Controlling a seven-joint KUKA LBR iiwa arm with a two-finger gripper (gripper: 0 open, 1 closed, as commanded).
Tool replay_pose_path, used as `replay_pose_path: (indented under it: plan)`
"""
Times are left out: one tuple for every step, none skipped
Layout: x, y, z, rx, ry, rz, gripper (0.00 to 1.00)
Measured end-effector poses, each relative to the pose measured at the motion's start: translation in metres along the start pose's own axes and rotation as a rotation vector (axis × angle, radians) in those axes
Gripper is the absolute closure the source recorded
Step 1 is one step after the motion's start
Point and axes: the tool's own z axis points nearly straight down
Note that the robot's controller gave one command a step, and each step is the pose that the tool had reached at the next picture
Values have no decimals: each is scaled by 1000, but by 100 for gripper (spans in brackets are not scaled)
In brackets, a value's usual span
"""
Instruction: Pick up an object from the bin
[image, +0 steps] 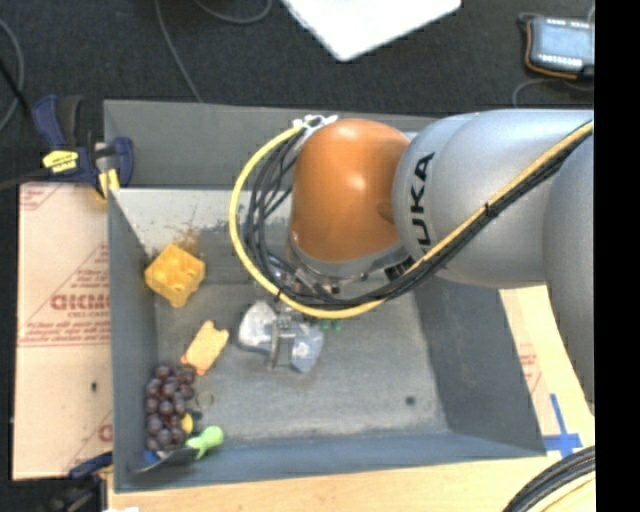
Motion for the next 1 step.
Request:
replay_pose_path:
  plan:
    - [-1,-1,-5,-1,-8,4,0]
